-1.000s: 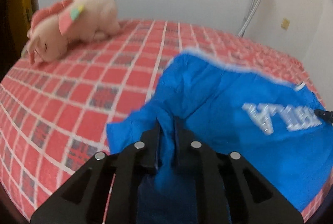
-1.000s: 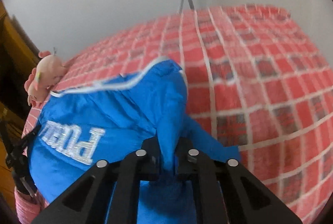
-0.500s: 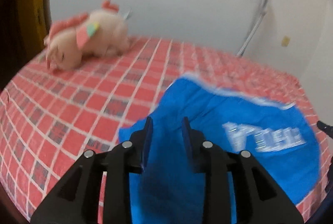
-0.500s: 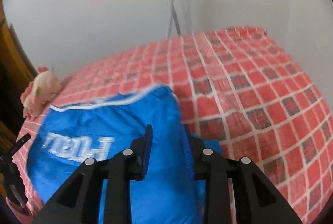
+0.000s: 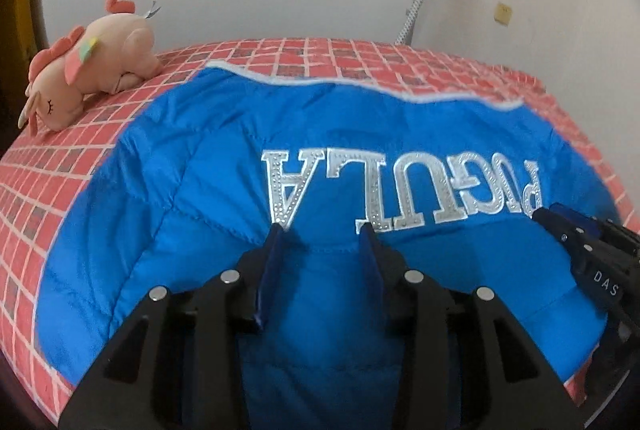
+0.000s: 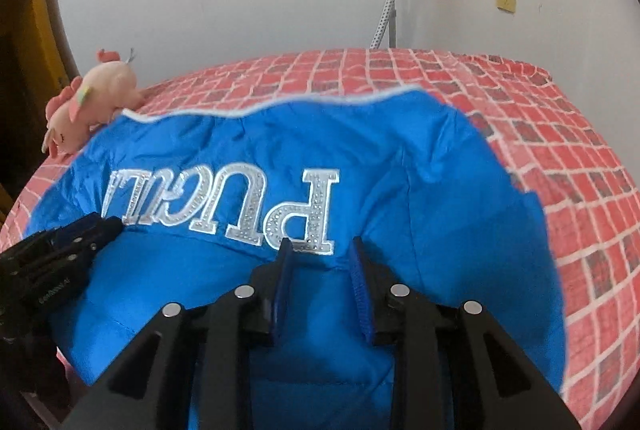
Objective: Fold large clothes
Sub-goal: 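Grasp the folded jacket edge with both grippers and lift it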
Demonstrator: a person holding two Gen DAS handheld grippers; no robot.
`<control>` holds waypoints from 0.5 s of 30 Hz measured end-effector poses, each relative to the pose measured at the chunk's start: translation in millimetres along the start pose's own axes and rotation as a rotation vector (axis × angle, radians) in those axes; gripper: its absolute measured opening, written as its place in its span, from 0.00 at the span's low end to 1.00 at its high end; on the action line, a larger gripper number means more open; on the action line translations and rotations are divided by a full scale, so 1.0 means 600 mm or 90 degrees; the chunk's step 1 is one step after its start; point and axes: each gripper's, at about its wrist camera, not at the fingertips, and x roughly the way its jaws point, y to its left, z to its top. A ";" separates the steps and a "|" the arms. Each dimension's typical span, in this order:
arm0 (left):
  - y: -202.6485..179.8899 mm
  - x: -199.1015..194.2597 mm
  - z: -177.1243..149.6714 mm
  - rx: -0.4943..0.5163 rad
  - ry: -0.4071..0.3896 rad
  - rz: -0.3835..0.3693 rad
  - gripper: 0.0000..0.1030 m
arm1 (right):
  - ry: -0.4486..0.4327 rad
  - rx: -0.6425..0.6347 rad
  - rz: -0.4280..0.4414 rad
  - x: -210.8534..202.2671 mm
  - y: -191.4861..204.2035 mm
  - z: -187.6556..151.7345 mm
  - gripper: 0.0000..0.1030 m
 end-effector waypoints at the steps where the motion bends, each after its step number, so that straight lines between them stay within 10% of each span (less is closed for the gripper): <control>1: -0.001 0.003 -0.003 0.000 0.003 0.000 0.38 | 0.000 -0.003 -0.007 0.003 0.002 -0.004 0.27; 15: -0.039 -0.067 -0.008 -0.009 -0.039 -0.034 0.41 | -0.057 -0.052 0.034 -0.053 0.070 -0.024 0.28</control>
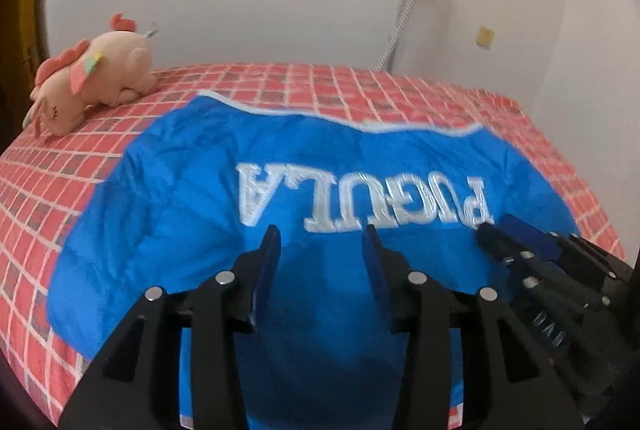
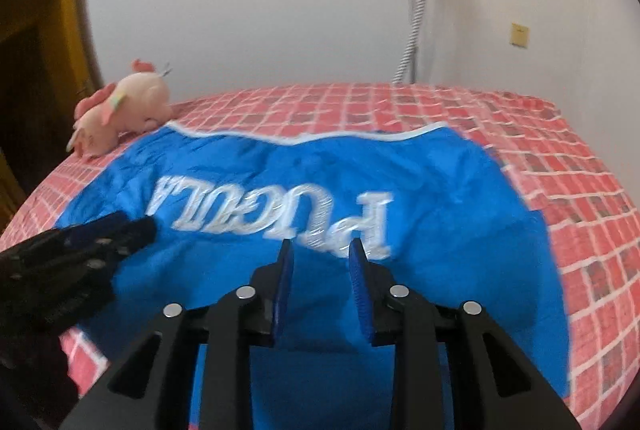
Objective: Fold large clothes
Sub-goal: 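Grasp the folded jacket edge with both grippers and lift it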
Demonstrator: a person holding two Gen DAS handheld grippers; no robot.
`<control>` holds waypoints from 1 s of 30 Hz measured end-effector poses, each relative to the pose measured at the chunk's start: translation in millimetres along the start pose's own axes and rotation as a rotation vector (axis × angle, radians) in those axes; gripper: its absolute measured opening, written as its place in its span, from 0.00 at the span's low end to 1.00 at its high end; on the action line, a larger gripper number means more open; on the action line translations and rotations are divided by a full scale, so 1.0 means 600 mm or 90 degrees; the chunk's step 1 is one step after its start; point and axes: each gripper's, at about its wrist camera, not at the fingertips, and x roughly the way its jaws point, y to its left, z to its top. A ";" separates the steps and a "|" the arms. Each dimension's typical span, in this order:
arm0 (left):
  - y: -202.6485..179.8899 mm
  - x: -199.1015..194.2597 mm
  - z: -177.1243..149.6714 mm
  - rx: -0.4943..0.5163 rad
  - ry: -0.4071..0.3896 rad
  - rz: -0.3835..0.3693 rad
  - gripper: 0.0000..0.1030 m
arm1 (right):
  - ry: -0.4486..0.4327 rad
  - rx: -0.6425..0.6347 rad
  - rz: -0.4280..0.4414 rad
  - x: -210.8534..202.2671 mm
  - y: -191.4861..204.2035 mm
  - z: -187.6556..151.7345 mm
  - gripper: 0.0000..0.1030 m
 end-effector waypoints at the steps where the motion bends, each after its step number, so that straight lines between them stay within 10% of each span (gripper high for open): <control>1: -0.003 0.015 -0.007 0.006 0.017 0.002 0.41 | 0.007 -0.005 -0.009 0.010 0.000 -0.003 0.28; 14: 0.008 0.035 -0.008 0.017 0.064 -0.006 0.40 | 0.050 -0.010 0.000 0.014 -0.012 -0.001 0.27; 16: 0.027 0.011 0.013 0.012 0.064 0.011 0.52 | 0.025 0.010 0.004 -0.018 -0.033 0.022 0.31; 20: 0.101 -0.042 0.059 -0.008 0.029 0.073 0.83 | 0.024 0.070 -0.068 -0.069 -0.121 0.065 0.65; 25: 0.216 -0.022 0.072 -0.043 0.100 0.107 0.87 | 0.089 0.137 -0.097 -0.057 -0.227 0.069 0.79; 30: 0.276 0.032 0.048 -0.108 0.161 0.017 0.88 | 0.153 0.175 -0.012 -0.008 -0.265 0.047 0.86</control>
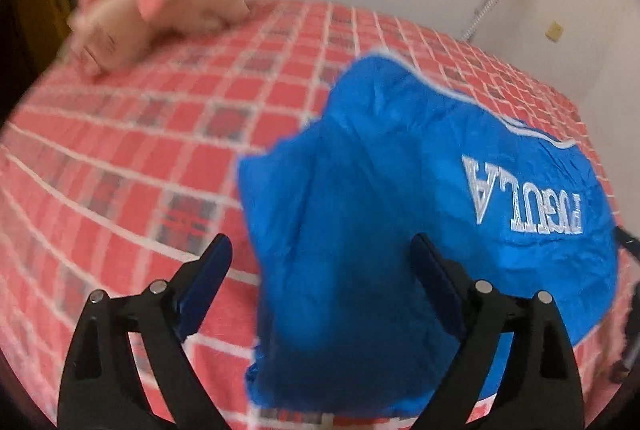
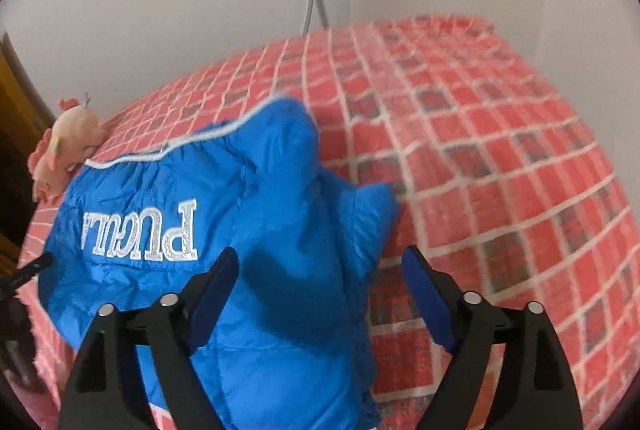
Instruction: Fold large clothes
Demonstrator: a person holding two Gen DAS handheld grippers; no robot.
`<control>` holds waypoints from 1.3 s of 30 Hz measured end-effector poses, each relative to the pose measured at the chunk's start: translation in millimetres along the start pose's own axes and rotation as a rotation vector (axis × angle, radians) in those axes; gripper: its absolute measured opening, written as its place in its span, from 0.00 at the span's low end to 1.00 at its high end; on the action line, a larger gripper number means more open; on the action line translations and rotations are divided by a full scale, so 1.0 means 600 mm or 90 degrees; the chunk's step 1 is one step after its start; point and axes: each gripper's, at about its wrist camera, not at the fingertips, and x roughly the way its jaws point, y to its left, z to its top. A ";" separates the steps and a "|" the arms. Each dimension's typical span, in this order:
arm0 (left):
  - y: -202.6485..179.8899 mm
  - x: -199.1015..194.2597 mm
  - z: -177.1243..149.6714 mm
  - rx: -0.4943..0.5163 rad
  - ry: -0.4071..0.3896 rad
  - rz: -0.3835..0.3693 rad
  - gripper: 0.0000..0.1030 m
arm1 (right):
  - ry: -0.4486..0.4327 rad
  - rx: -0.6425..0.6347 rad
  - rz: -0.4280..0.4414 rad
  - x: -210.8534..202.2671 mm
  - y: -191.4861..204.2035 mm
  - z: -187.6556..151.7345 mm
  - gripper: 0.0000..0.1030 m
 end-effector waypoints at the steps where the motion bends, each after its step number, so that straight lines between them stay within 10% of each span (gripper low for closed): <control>1: 0.008 0.014 -0.002 -0.014 0.008 -0.024 0.89 | 0.010 0.005 0.008 0.010 -0.004 -0.002 0.88; 6: 0.036 0.058 -0.010 -0.083 0.038 -0.148 0.93 | 0.053 0.049 0.089 0.057 -0.032 -0.009 0.95; 12: 0.012 0.061 -0.018 -0.071 0.030 -0.153 0.92 | 0.047 0.034 0.132 0.076 -0.026 -0.015 0.82; 18: -0.005 0.028 -0.019 -0.062 -0.010 -0.142 0.39 | 0.021 0.025 0.160 0.044 -0.004 -0.013 0.34; 23: -0.008 -0.021 -0.016 -0.093 -0.052 -0.159 0.18 | -0.012 0.018 0.192 -0.012 0.007 -0.006 0.25; 30: -0.059 -0.166 -0.039 -0.025 -0.139 -0.172 0.16 | -0.071 -0.037 0.208 -0.148 0.031 -0.029 0.23; 39: -0.047 -0.283 -0.191 0.017 -0.115 -0.204 0.16 | -0.044 -0.049 0.237 -0.271 -0.014 -0.174 0.23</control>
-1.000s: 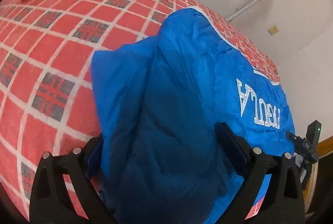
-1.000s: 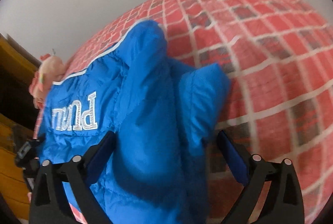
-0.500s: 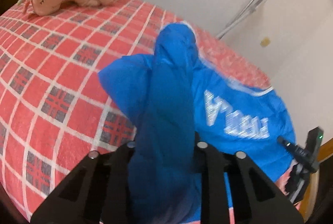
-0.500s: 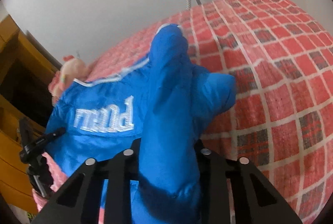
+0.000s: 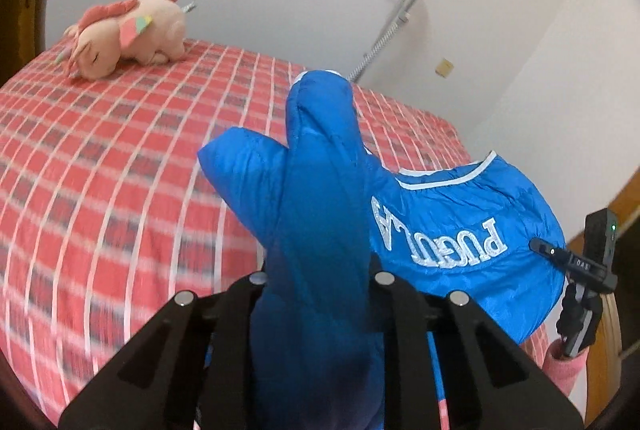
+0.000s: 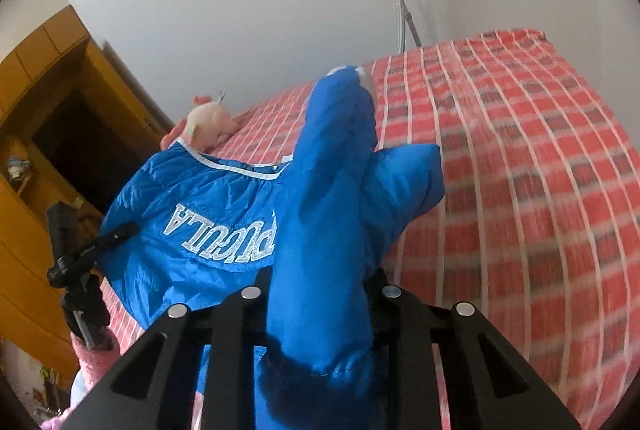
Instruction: Fold large clothes
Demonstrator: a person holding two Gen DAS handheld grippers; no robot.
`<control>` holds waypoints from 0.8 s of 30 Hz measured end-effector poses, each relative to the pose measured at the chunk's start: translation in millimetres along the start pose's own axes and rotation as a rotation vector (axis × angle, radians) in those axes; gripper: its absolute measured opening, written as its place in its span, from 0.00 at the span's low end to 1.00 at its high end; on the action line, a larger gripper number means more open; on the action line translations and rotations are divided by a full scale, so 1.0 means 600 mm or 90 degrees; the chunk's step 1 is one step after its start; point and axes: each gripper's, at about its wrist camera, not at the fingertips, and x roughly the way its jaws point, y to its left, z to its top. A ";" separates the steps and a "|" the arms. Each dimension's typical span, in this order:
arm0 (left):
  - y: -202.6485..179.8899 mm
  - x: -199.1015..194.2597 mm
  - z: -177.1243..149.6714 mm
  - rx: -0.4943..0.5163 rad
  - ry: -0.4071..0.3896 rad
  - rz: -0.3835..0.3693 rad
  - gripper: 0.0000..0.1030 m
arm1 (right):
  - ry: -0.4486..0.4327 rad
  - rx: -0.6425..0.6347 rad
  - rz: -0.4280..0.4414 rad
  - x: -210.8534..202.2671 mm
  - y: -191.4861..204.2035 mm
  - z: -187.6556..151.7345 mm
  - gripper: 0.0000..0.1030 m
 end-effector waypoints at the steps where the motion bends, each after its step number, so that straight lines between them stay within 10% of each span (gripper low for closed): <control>1: -0.001 -0.012 -0.023 0.005 0.004 -0.002 0.16 | 0.005 0.001 0.001 -0.009 -0.001 -0.021 0.23; 12: 0.048 0.015 -0.196 0.022 0.049 0.066 0.30 | 0.064 0.043 -0.061 0.031 -0.059 -0.167 0.30; 24: 0.058 0.032 -0.231 0.014 0.022 0.083 0.40 | 0.021 0.045 -0.095 0.050 -0.068 -0.212 0.41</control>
